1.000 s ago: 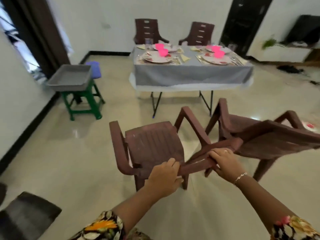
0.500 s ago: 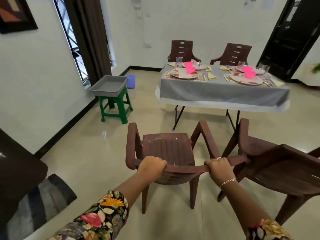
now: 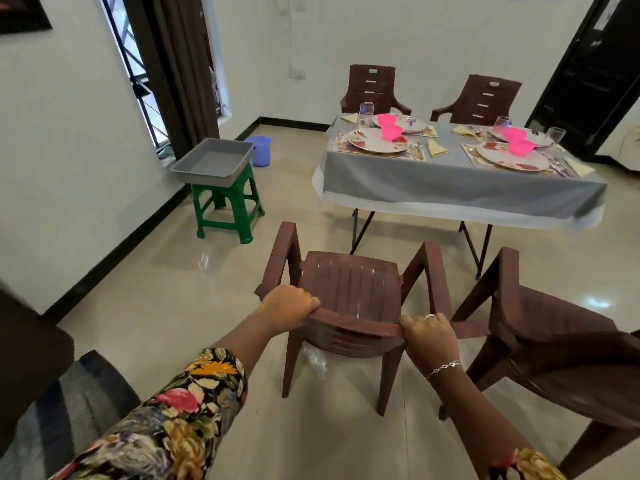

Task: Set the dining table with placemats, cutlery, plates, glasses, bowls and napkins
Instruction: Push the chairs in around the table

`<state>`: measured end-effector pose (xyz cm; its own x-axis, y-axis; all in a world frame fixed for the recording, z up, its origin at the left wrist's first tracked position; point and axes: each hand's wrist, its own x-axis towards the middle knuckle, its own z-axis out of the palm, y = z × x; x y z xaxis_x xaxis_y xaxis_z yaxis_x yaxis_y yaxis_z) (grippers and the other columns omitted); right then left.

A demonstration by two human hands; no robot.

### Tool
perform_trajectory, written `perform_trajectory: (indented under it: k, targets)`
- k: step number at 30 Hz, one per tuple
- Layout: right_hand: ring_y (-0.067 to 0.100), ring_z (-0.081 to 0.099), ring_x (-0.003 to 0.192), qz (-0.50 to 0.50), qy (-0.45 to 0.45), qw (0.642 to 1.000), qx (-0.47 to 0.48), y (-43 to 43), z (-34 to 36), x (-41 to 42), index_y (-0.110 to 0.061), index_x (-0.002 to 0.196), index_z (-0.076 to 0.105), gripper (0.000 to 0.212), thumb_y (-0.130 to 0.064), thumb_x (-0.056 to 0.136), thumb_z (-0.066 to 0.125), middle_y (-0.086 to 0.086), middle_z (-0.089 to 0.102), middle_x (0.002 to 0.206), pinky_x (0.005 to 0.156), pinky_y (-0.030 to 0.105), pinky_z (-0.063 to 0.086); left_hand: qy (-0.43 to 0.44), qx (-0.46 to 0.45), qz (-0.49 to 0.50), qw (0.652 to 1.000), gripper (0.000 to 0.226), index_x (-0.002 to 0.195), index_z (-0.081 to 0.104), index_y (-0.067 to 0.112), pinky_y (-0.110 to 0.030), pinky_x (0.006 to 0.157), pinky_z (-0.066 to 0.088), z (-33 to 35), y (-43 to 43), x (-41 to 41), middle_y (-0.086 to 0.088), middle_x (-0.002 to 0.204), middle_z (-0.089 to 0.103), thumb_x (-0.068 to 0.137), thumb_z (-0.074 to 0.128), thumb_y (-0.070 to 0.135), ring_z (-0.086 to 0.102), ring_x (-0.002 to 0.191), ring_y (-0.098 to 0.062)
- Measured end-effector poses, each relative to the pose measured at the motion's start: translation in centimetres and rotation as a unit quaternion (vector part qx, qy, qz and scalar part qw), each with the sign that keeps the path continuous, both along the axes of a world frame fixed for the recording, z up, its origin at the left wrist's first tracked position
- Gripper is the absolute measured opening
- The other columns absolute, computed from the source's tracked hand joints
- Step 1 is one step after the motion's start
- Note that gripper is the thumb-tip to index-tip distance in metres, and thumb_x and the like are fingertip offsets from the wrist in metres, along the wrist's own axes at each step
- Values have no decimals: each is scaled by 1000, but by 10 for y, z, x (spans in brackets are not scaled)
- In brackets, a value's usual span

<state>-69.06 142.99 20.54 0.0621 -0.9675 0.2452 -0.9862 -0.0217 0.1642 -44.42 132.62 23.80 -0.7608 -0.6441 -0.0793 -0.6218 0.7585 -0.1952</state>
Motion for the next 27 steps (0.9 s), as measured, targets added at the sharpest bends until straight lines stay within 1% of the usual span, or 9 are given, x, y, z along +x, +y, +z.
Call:
perform_trajectory:
  k: [3, 9, 13, 15, 18, 22, 27]
  targets:
    - [18, 48, 34, -6, -18, 1000, -24, -28, -3, -9, -18, 50, 56, 34, -10, 42, 87, -4, 50, 40, 45, 26, 42, -2, -9, -13, 1000, 23, 111, 57, 11, -35, 79, 47, -2, -33, -8, -8, 104, 66, 93, 42, 9, 63, 96, -26]
    - [21, 49, 33, -23, -42, 998, -48, -72, 4, -32, -18, 47, 59, 31, -5, 35, 85, -3, 51, 37, 41, 26, 41, 9, -13, -33, 999, 19, 104, 57, 14, -33, 73, 46, -8, -86, -35, -6, 97, 67, 91, 44, 9, 63, 90, -25]
    - [19, 47, 31, -22, -47, 997, -57, -98, 5, -38, -17, 48, 60, 31, -4, 38, 86, -3, 50, 36, 38, 26, 40, -2, -16, -49, 999, 19, 106, 56, 13, -32, 72, 45, -7, -118, -45, -6, 98, 67, 92, 43, 9, 64, 89, -25]
    - [18, 46, 31, -20, -47, 997, -64, -110, 5, -40, -17, 49, 61, 31, -5, 37, 87, -3, 49, 36, 38, 24, 40, -5, -17, -50, 999, 20, 107, 56, 12, -32, 72, 45, -7, -134, -49, -6, 98, 66, 92, 43, 8, 64, 90, -25]
    - [20, 45, 30, -22, -47, 996, -72, -133, 2, -46, -15, 47, 57, 34, -4, 37, 87, -2, 48, 36, 38, 21, 38, -3, -14, -43, 999, 20, 105, 57, 12, -31, 69, 45, -7, -159, -56, -6, 96, 67, 92, 43, 6, 64, 86, -24]
    - [18, 45, 32, -14, -45, 996, -75, -162, 0, -62, -17, 48, 56, 34, -6, 42, 88, -3, 49, 38, 39, 22, 37, 0, -13, -31, 999, 19, 102, 57, 13, -34, 73, 49, -10, -189, -71, -5, 94, 67, 91, 44, 6, 65, 86, -24]
    - [19, 45, 31, -10, -40, 996, -81, -192, 4, -91, -16, 48, 56, 34, -4, 36, 86, -2, 48, 37, 38, 23, 37, -7, -20, -41, 999, 19, 105, 56, 13, -33, 73, 48, -10, -219, -101, -6, 97, 67, 91, 45, 6, 65, 88, -24]
